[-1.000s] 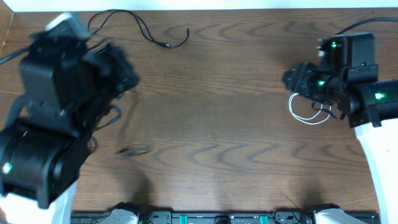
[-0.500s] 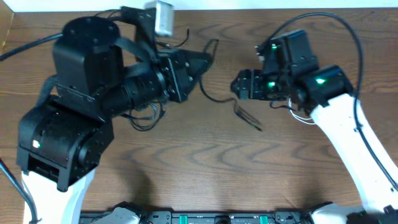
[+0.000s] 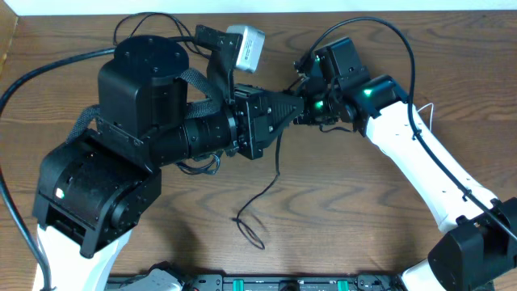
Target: Untangle cables
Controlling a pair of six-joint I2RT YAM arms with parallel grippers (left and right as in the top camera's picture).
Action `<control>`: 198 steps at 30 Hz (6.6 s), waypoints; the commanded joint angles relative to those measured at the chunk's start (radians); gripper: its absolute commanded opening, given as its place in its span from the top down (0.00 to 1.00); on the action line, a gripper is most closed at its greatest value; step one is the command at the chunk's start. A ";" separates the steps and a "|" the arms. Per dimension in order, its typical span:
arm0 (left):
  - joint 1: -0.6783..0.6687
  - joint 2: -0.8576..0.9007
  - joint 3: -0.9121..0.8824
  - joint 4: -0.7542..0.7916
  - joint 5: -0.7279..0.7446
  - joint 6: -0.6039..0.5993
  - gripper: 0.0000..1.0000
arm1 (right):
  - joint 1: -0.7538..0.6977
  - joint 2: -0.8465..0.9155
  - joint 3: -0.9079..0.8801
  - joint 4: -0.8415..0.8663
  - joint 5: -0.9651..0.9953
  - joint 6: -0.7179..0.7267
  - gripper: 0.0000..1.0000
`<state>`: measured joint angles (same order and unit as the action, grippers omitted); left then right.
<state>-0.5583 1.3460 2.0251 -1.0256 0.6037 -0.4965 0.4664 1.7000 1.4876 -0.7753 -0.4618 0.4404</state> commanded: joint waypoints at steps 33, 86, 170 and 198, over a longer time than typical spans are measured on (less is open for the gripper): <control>-0.003 -0.015 0.009 -0.104 -0.100 -0.020 0.93 | -0.003 -0.299 0.003 0.119 0.090 0.044 0.69; -0.003 -0.012 0.008 -0.122 -0.073 -0.212 0.93 | 0.042 -0.385 0.002 0.288 0.175 -0.376 0.99; -0.004 0.000 0.008 -0.174 -0.251 0.152 0.29 | -0.059 -0.279 0.002 0.263 0.036 0.666 0.99; 0.431 0.106 0.002 -0.228 -0.035 -0.333 0.21 | 0.111 -0.283 0.002 0.449 -0.363 -0.162 0.99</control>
<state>-0.1307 1.4357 2.0243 -1.2530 0.3897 -0.7597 0.5228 1.4193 1.4853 -0.3313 -0.7776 0.4530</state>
